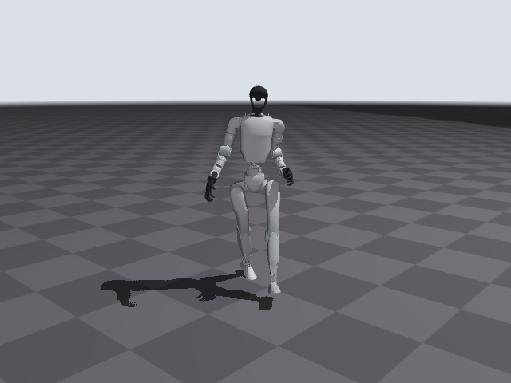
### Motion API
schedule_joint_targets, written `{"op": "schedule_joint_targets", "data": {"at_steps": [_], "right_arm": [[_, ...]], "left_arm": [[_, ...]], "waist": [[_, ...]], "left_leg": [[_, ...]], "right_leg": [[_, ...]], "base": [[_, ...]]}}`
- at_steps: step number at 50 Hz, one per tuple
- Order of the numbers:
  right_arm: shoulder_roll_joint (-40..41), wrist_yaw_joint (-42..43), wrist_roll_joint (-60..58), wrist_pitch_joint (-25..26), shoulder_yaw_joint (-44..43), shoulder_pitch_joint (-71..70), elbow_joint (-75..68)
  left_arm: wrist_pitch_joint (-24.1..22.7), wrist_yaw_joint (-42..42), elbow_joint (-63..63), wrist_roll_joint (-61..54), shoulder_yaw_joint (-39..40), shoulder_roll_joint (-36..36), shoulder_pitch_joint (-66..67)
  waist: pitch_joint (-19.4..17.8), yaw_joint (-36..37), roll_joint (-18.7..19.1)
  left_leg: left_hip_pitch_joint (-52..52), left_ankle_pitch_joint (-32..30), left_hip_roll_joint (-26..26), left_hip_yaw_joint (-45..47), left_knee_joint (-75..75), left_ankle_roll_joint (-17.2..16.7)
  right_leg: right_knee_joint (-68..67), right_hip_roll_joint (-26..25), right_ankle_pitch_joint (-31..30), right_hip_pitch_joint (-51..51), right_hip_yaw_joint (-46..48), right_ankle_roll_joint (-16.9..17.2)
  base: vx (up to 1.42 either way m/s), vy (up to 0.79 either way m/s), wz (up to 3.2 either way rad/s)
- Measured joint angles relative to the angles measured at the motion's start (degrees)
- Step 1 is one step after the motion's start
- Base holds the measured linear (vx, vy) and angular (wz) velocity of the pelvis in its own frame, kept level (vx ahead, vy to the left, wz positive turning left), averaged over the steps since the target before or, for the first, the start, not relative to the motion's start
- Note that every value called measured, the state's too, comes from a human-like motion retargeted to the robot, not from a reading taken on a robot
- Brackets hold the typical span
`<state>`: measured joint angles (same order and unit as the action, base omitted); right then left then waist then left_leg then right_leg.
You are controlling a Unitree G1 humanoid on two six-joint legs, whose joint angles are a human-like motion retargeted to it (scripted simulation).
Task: Walk run
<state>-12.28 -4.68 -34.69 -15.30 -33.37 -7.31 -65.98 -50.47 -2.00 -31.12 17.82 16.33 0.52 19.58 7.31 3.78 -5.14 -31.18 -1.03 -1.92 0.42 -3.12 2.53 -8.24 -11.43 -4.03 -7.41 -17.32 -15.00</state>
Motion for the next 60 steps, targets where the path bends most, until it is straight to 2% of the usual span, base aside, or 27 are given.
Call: {"op": "schedule_joint_targets", "data": {"at_steps": [2, 3, 5, 7, 8, 10, 12, 14, 18, 22, 25, 28, 30, 32, 34, 36, 37, 38, 42, 45, 48, 51, 52, 54, 56, 58, 60], "right_arm": [[1.6, 0.7, 0.1, 0.7, -1.1, 2.2, -3.3], [2.4, 1.0, 0.4, 1.4, -1.7, 3.5, -5.5], [4.4, 1.3, 0.6, 3.4, -2.4, 6.0, -11.0], [5.7, 1.3, 0.6, 6.7, -2.1, 7.8, -17.5], [6.2, 1.4, 0.6, 8.4, -2.3, 8.3, -21.0], [7.9, 1.7, 0.4, 10.6, -2.9, 9.8, -27.5], [9.1, 0.7, 0.0, 12.2, -2.1, 12.4, -31.4], [10.9, -1.7, -1.3, 14.3, -0.3, 16.3, -31.4], [12.8, -4.9, -8.4, 14.8, 1.7, 23.4, -31.4], [13.2, -6.5, -13.0, 15.5, 4.7, 28.4, -31.4], [13.9, -5.2, -14.2, 17.6, 4.1, 30.8, -31.4], [14.3, -5.3, -11.1, 17.9, 2.6, 32.3, -31.4], [14.3, -6.5, -7.8, 17.1, 0.7, 32.6, -31.4], [14.2, -7.8, -4.9, 15.2, -1.9, 31.7, -31.4], [13.7, -9.3, -2.1, 12.4, -4.9, 29.1, -31.4], [12.7, -11.4, 0.3, 9.6, -6.8, 25.0, -30.8], [12.2, -12.5, 1.4, 8.6, -7.0, 22.8, -29.4], [11.9, -13.2, 2.6, 8.0, -6.8, 20.5, -26.5], [10.9, -10.6, 2.9, 5.3, -2.0, 13.4, -11.8], [8.5, -8.9, -0.7, 2.2, 1.6, 9.4, -0.9], [5.1, -8.7, -1.2, -1.2, 5.1, 5.9, 6.1], [1.9, -8.4, 0.0, -3.3, 7.5, 2.1, 9.3], [1.0, -8.4, 0.4, -3.7, 7.8, 1.1, 9.7], [0.1, -8.8, 1.1, -3.9, 7.8, 0.1, 9.8], [0.2, -9.0, 2.1, -3.3, 7.1, 0.6, 9.1], [1.4, -8.7, 3.6, -2.4, 5.8, 2.2, 7.9], [3.2, -7.9, 5.2, -1.4, 4.6, 4.6, 5.7]], "left_arm": [[0.0, -0.2, -0.2, 0.5, 0.0, -0.3, -0.4], [0.0, -0.4, -0.2, 0.6, 0.0, 0.0, -0.5], [0.1, -0.5, -0.3, 0.4, 0.1, 0.7, -0.6], [0.4, -0.5, -0.7, -0.8, 0.3, 1.7, -1.7], [0.6, -0.8, -1.3, -1.5, 0.0, 1.8, -3.0], [1.0, -1.3, -2.4, -2.0, -0.6, 1.3, -6.0], [1.3, -1.0, -3.2, -1.3, -1.2, 1.3, -8.5], [1.9, 0.1, -2.5, -0.4, -2.5, 1.4, -10.3], [2.5, 1.0, 0.7, -0.8, -4.9, 1.2, -12.6], [2.2, -0.8, 2.7, -3.9, -4.5, -0.8, -15.8], [2.0, -1.5, 3.6, -5.3, -4.4, -2.5, -16.4], [2.0, -1.4, 2.9, -5.5, -4.6, -1.9, -15.7], [1.9, -1.7, 1.5, -5.4, -4.9, -0.5, -14.8], [1.5, -2.4, 0.2, -4.9, -4.3, 1.1, -12.8], [1.0, -2.7, -0.8, -4.2, -4.4, 2.8, -10.0], [1.0, -2.0, -1.2, -3.6, -4.8, 3.6, -7.4], [1.1, -1.8, -1.5, -3.3, -4.6, 4.0, -6.5], [1.0, -1.9, -1.9, -2.9, -4.3, 4.7, -5.8], [0.8, -1.0, -2.2, -0.7, -2.9, 5.2, -2.2], [0.7, -0.8, -1.6, 0.2, -2.3, 5.0, -0.3], [0.7, -1.6, -1.0, 1.2, -1.4, 3.6, 0.7], [0.7, -1.2, -0.2, 2.7, -0.7, 2.9, 1.2], [0.7, -1.0, 0.0, 3.0, -0.6, 2.9, 1.4], [0.8, -0.8, 0.2, 3.4, -0.6, 3.2, 1.7], [0.9, -0.8, 0.0, 3.4, -1.1, 3.4, 1.8], [0.9, -1.1, -0.2, 3.6, -1.7, 3.2, 1.3], [0.8, -1.4, -0.4, 4.2, -2.1, 3.4, 0.8]], "waist": [[1.0, 0.7, 0.0], [1.7, 1.6, 0.0], [3.6, 0.5, -1.6], [2.1, -1.7, -4.7], [1.4, -2.1, -5.4], [2.0, -1.4, -1.1], [1.7, -1.2, 1.7], [0.9, -4.2, 3.5], [0.2, -10.8, 6.1], [-1.1, -14.7, 5.0], [-1.2, -17.5, 5.4], [0.0, -17.6, 7.8], [1.3, -18.6, 9.0], [2.3, -19.3, 8.7], [2.4, -17.5, 8.2], [0.5, -15.1, 8.7], [0.1, -14.2, 8.4], [1.0, -14.3, 5.9], [1.7, -12.3, 1.6], [1.3, -7.7, -1.3], [0.2, -3.7, -1.6], [-0.3, 0.3, -0.3], [-0.3, 1.4, 0.0], [-0.6, 2.6, -0.3], [-0.6, 1.8, -0.4], [0.2, 0.7, 0.7], [1.9, 1.5, 0.4]], "left_leg": [[1.2, -2.0, 3.5, 5.7, -4.2, -2.8], [2.2, -5.6, 4.3, 6.6, -5.1, -3.5], [2.3, -2.3, -0.1, -4.0, -9.0, -0.7], [4.1, 2.7, -3.3, -2.2, -14.2, 0.0], [5.7, 4.5, -2.5, 2.5, -15.3, 0.7], [10.9, 6.1, 4.5, 5.8, -11.7, 1.1], [15.1, 6.9, 7.2, 5.8, -9.4, 0.2], [18.8, 6.7, 8.0, 6.7, -6.7, -0.5], [25.0, 8.4, 7.8, 9.2, -2.8, -1.7], [31.8, 11.6, 4.0, 11.0, -0.5, -2.8], [35.8, 11.8, 3.9, 11.2, 0.1, -5.2], [37.5, 6.3, 6.3, 11.4, -1.8, -9.1], [38.0, -1.2, 7.7, 10.1, -4.9, -12.2], [38.0, -14.3, 9.2, 10.1, -10.6, -14.6], [34.9, -25.4, 10.5, 9.3, -22.5, -15.6], [28.8, -29.0, 11.6, 5.2, -41.8, -15.2], [26.0, -29.0, 10.5, 3.3, -48.4, -14.8], [23.9, -29.0, 6.4, 3.2, -47.6, -14.1], [12.8, -17.4, -1.4, 1.0, -50.3, -11.1], [4.7, -8.9, -1.9, 4.6, -43.4, -4.1], [0.3, -7.8, 2.1, 9.1, -28.4, 1.8], [-1.2, -5.8, 1.5, 6.9, -11.9, 6.1], [-1.6, -4.1, 0.7, 4.5, -7.5, 6.5], [-1.9, -1.8, -1.1, -2.8, -1.0, 3.7], [-0.9, -0.2, -1.0, -1.7, 1.3, 0.7], [0.9, -2.7, 1.7, 4.0, -1.4, -3.1], [1.8, -5.4, 2.4, 7.8, -5.2, -0.3]], "right_leg": [[-2.8, -1.4, -8.5, -1.4, 2.6, 2.3], [-5.0, -1.2, -14.3, -1.6, 4.2, 5.0], [-11.7, 0.6, -25.4, 0.5, 7.6, 14.1], [-32.7, 2.8, -26.0, 7.0, 9.9, 21.8], [-40.5, 4.0, -26.0, 9.9, 11.4, 24.5], [-39.3, -0.6, -26.0, 14.2, 14.0, 21.6], [-38.4, -1.5, -21.0, 19.3, 16.9, 16.9], [-36.9, -1.2, -15.7, 24.5, 17.9, 17.2], [-27.1, 4.3, -6.5, 34.4, 20.0, 17.0], [-9.9, 12.0, -6.0, 40.0, 20.9, 15.1], [3.1, 14.5, -4.1, 42.2, 21.2, 14.2], [6.1, 13.7, -4.8, 41.8, 26.6, 6.3], [2.2, 15.6, -4.9, 40.6, 36.6, 5.5], [-0.7, 15.0, -6.3, 39.6, 31.4, 5.1], [-3.4, 11.4, -2.2, 37.4, 24.4, 2.2], [-4.3, 7.0, 0.3, 32.9, 23.7, 0.4], [-3.6, 5.4, 0.8, 30.7, 22.1, 0.0], [-1.6, 7.4, 0.5, 29.0, 20.0, 0.0], [1.4, 6.7, 0.7, 23.2, 11.6, 0.0], [2.5, 6.4, -0.2, 19.6, 6.7, 0.0], [2.5, 3.9, -0.2, 15.6, 0.8, 0.0], [2.8, 1.7, -0.3, 10.8, -2.7, 0.0], [2.7, 1.2, -0.4, 9.0, -4.0, 0.0], [1.8, 1.2, -1.1, 5.2, -6.1, 0.0], [0.4, 0.9, -3.3, 1.4, -4.0, 0.0], [-1.3, -1.3, -9.3, -1.4, 0.4, 0.2], [-5.5, -0.4, -20.2, -1.9, 3.3, 5.7]], "base": [[1.08, -0.23, -0.83], [1.26, -0.11, -0.95], [1.20, -0.09, -0.57], [1.21, -0.16, -0.32], [1.17, -0.22, -0.69], [0.85, -0.18, -1.29], [0.71, -0.14, -1.12], [0.98, -0.18, 0.08], [0.78, -0.07, 0.10], [0.86, -0.24, -0.43], [0.81, -0.35, -0.18], [0.93, -0.42, -0.30], [1.09, -0.54, 0.27], [1.18, -0.68, -0.03], [1.16, -0.67, -1.04], [0.91, -0.46, -1.89], [0.85, -0.43, -1.74], [0.92, -0.51, -1.27], [0.92, -0.42, -1.74], [0.82, -0.20, -2.55], [0.87, -0.12, -2.36], [1.06, 0.01, -2.35], [1.11, 0.00, -1.96], [1.20, -0.04, -1.42], [1.13, -0.12, -0.40], [1.30, -0.19, -0.12], [1.41, -0.09, -0.61]]}}
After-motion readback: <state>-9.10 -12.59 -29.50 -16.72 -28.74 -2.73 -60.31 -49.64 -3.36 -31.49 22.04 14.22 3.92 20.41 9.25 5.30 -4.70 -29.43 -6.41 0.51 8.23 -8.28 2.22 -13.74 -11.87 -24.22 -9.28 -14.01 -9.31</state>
